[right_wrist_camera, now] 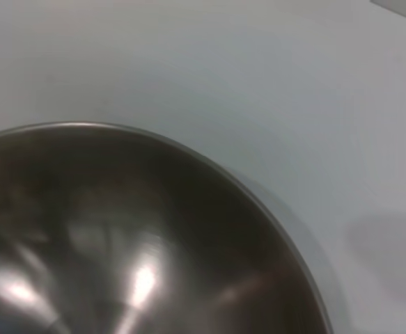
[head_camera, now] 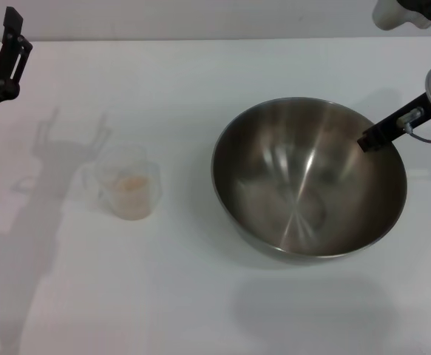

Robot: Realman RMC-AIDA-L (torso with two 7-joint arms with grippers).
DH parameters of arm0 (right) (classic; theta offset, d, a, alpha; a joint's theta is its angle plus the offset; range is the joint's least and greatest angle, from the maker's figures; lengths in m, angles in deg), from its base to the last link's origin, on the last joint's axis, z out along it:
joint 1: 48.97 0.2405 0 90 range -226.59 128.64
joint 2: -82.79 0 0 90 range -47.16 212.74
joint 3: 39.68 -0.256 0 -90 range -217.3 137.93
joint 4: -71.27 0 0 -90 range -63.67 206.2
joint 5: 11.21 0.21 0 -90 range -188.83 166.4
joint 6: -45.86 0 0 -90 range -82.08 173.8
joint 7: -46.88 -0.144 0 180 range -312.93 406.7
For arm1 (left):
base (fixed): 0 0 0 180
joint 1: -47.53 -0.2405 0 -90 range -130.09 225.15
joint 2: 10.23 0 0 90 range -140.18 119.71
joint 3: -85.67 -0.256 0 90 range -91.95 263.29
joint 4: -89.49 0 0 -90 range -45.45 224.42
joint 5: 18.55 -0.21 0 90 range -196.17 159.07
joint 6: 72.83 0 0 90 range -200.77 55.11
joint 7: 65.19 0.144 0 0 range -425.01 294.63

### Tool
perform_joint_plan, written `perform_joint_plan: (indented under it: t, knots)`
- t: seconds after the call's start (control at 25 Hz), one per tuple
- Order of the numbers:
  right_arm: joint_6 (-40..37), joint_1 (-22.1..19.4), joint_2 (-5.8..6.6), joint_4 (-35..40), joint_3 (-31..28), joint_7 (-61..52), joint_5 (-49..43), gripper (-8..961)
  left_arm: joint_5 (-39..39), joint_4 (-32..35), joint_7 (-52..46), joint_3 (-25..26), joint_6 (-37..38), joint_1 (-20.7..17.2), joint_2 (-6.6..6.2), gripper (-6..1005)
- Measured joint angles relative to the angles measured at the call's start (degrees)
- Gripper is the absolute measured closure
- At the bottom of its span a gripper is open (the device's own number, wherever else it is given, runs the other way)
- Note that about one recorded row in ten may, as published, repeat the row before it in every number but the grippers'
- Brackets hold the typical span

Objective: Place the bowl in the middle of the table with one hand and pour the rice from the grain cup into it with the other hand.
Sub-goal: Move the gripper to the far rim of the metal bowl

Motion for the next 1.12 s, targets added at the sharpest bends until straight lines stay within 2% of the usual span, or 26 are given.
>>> perform_joint_plan:
  t: [0.4,0.8,1.12]
  knots:
    - [-0.4,-0.3,0.0,2.2,-1.2,1.2,0.7,868,0.0,-0.2,0.0,0.0,0.0,0.4,0.06,202]
    - [0.2,-0.8,0.17,7.3,-5.1,2.2,4.6,911,-0.2,-0.4,0.0,0.0,0.7,0.4,0.06,205]
    - [-0.7,-2.2,0.02,10.1,-5.8,4.2,8.2,932,-0.3,-0.2,0.0,0.0,1.3,0.4,0.06,208]
